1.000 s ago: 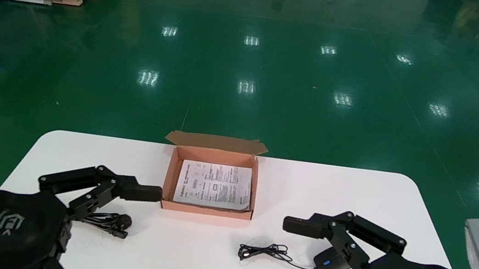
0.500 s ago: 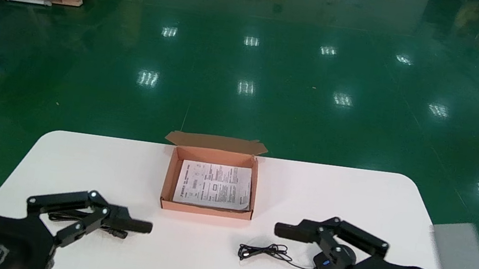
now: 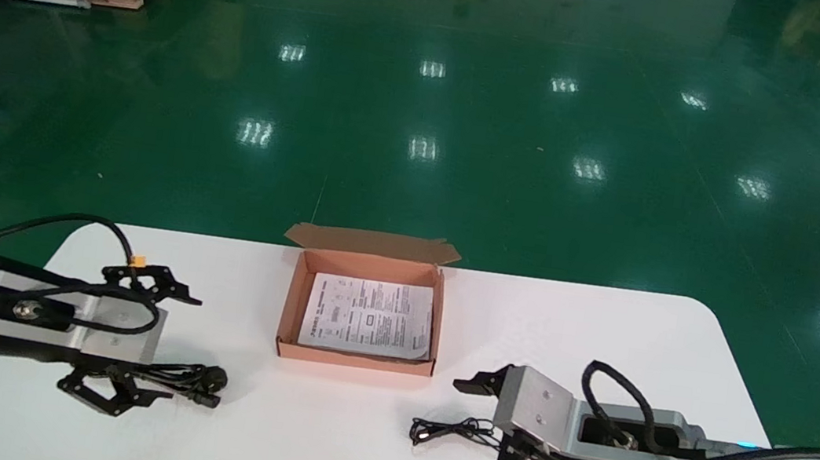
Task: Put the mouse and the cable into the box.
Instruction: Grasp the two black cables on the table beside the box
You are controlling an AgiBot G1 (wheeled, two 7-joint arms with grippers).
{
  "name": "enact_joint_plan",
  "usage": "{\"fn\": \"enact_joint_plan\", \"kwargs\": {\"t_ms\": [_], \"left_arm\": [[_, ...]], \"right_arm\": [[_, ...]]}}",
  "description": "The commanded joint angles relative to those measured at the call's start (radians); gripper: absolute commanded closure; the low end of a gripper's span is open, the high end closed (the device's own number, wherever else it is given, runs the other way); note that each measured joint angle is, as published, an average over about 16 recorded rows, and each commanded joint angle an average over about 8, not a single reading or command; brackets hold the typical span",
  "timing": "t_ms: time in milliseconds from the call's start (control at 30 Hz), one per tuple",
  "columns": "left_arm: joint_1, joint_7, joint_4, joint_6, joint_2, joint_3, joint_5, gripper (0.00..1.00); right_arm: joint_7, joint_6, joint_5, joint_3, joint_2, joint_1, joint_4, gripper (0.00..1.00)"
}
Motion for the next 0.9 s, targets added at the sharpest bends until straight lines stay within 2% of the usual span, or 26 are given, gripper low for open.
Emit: {"fn": "enact_joint_plan", "kwargs": {"t_ms": [33, 233, 433, 700, 900], "left_arm": [[-0.002, 0.008, 0.018, -0.024, 0.017, 0.010, 0.023, 0.00], [0.008, 0.009, 0.007, -0.013, 0.006, 0.008, 0.022, 0.00], [0.055, 0.056, 0.040, -0.100, 0.037, 0.045, 0.122, 0.00], [0.071, 0.140, 0.281, -0.305, 0.159, 0.091, 0.289, 0.00], [0.042, 0.167, 0.474, -0.361, 0.237, 0.101, 0.319, 0.00]], "right_arm": [[0.009, 0.019, -0.037, -0.015, -0.016, 0.009, -0.003, 0.00], [0.003, 0.008, -0.016, -0.006, -0.006, 0.003, -0.001, 0.00], [0.013, 0.022, -0.032, -0.015, -0.025, 0.003, 0.013, 0.00], [0.072, 0.072, -0.091, -0.030, -0.075, 0.037, 0.029, 0.00], [0.114, 0.074, -0.109, -0.036, -0.073, 0.045, 0.045, 0.00]]}}
